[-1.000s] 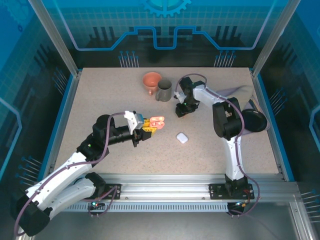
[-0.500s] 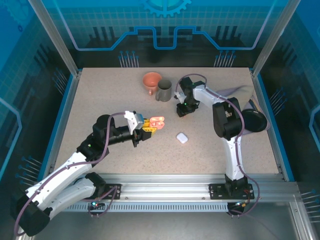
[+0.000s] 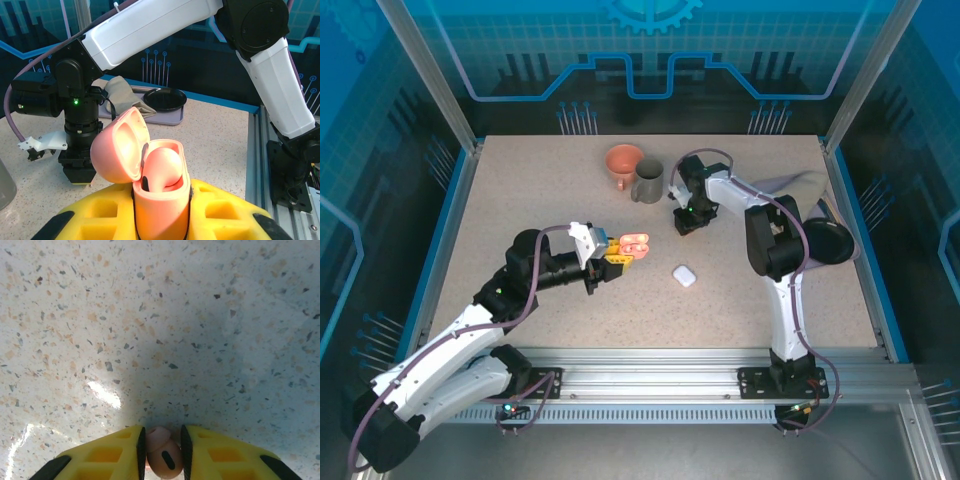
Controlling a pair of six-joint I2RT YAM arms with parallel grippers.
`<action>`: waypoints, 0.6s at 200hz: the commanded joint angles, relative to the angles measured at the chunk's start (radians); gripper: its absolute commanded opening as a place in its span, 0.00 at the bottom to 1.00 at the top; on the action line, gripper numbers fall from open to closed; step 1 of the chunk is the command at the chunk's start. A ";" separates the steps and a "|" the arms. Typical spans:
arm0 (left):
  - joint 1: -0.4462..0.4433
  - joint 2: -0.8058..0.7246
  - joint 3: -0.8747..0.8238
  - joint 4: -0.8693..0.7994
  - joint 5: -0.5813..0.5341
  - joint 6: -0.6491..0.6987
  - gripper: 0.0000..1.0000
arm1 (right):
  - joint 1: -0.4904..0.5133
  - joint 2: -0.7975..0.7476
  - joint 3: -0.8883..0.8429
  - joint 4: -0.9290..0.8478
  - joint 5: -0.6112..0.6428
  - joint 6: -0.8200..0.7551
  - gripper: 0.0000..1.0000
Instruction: Insert the wireless bluetooth earbuds into the charging case
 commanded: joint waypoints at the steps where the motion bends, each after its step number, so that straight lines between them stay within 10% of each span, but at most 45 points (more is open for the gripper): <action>1: -0.007 -0.009 -0.011 -0.003 -0.014 0.024 0.00 | 0.024 -0.014 -0.030 -0.070 -0.004 -0.006 0.26; 120: -0.007 -0.005 -0.020 0.031 -0.025 -0.017 0.00 | 0.023 -0.206 -0.101 -0.003 0.029 -0.009 0.22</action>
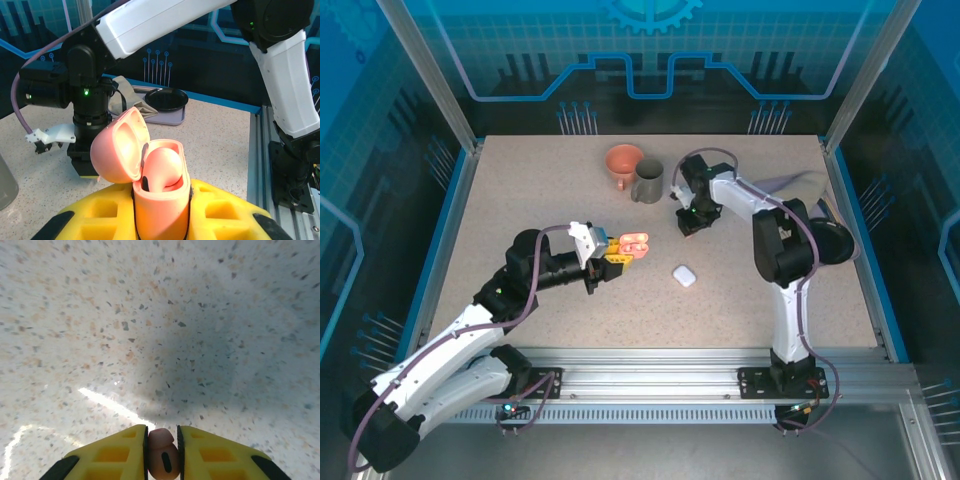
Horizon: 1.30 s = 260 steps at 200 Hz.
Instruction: Insert the wireless bluetooth earbuds into the charging case
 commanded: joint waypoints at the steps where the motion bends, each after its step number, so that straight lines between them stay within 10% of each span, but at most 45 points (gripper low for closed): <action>1: -0.008 -0.006 -0.020 0.031 -0.018 -0.015 0.00 | 0.015 -0.101 -0.028 0.003 0.014 -0.008 0.22; 163: -0.008 0.057 0.011 0.105 -0.008 -0.159 0.00 | 0.203 -1.004 -0.518 0.422 0.083 -0.224 0.23; 260: -0.009 0.058 -0.001 0.152 0.002 -0.189 0.00 | 0.472 -1.124 -0.561 0.541 0.149 -0.471 0.23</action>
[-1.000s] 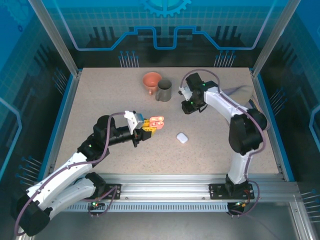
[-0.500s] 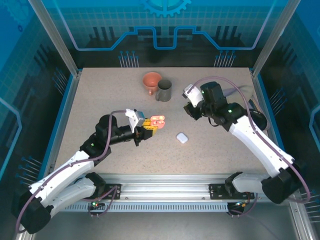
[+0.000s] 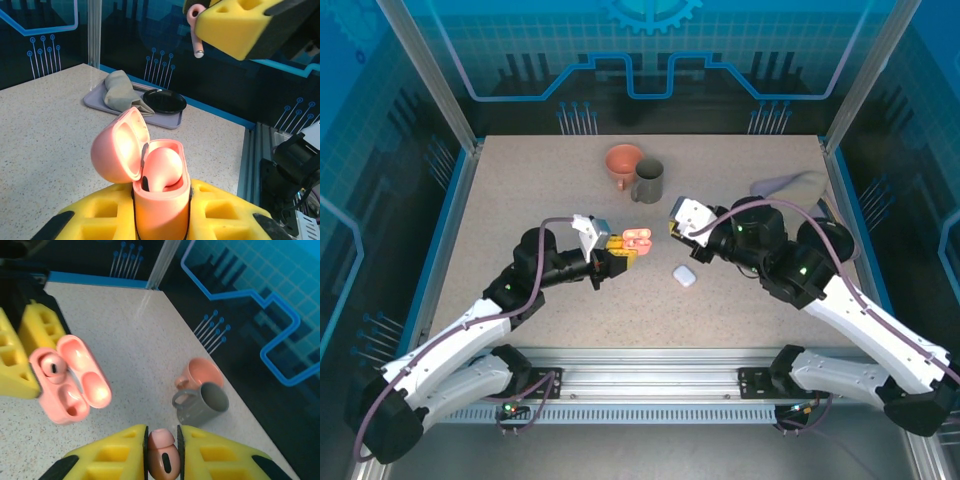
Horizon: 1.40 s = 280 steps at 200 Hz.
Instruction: Insert the wireless bluetooth earbuds into the charging case
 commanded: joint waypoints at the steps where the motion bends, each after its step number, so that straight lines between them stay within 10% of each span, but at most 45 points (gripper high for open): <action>1: -0.010 -0.009 0.023 0.046 0.019 -0.022 0.00 | 0.039 0.007 -0.004 0.045 0.026 -0.083 0.23; 280: -0.009 -0.025 0.012 0.049 0.024 0.003 0.00 | 0.133 0.183 0.097 -0.014 0.057 -0.279 0.24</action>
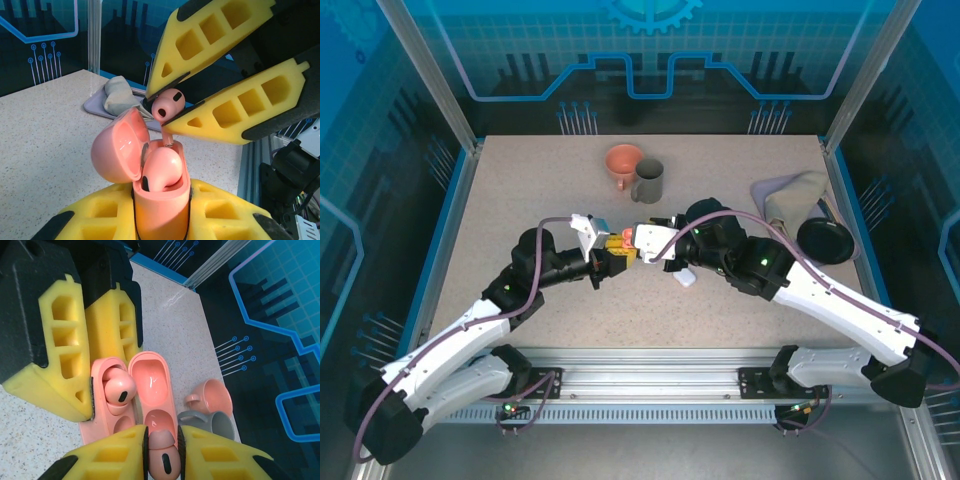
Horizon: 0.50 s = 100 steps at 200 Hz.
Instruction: Insert the wireless bluetooth earbuds into the charging case
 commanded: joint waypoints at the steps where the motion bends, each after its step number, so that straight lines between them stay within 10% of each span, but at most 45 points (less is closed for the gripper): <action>1: -0.009 -0.016 0.012 0.035 0.023 0.007 0.00 | 0.012 0.009 0.036 -0.003 0.022 -0.017 0.24; 100: -0.010 -0.010 0.016 0.038 0.026 0.013 0.00 | -0.006 0.024 0.061 -0.067 -0.099 0.077 0.24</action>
